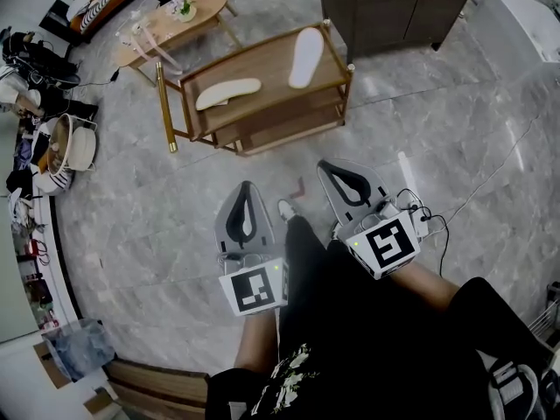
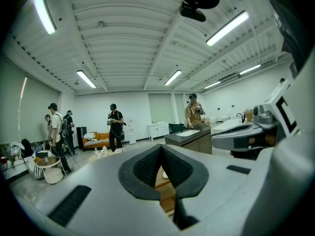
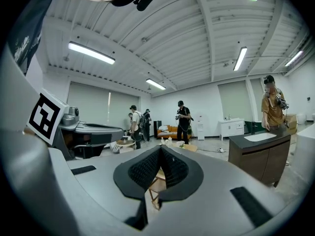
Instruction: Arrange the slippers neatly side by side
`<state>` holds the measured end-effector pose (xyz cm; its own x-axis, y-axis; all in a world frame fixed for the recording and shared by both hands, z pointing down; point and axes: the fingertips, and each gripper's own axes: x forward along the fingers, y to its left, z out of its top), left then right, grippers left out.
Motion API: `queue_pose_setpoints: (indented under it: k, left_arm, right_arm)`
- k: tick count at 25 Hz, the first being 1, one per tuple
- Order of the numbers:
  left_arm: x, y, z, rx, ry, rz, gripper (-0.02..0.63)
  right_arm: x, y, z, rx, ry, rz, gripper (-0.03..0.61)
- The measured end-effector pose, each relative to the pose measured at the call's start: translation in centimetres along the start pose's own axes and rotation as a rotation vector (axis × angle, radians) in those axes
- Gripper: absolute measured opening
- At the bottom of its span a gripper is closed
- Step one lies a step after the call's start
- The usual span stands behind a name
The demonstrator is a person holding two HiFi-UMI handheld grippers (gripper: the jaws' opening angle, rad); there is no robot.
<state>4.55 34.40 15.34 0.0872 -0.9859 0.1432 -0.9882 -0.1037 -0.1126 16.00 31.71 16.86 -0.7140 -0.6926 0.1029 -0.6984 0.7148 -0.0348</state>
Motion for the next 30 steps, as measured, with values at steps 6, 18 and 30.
queue_pose_setpoints:
  k: [6, 18, 30]
  left_arm:
    - [1.2, 0.4, 0.0, -0.010, 0.002, -0.010, 0.002]
    - [1.7, 3.6, -0.5, 0.037, 0.064, 0.038, 0.002]
    - [3.7, 5.6, 0.4, -0.061, 0.034, 0.035, 0.003]
  right_arm:
    - [0.7, -0.4, -0.3, 0.002, 0.014, -0.012, -0.002]
    - [4.3, -0.1, -0.8, 0.076, 0.028, 0.009, -0.002]
    - [7.2, 0.1, 0.0, 0.055, 0.024, 0.033, -0.002]
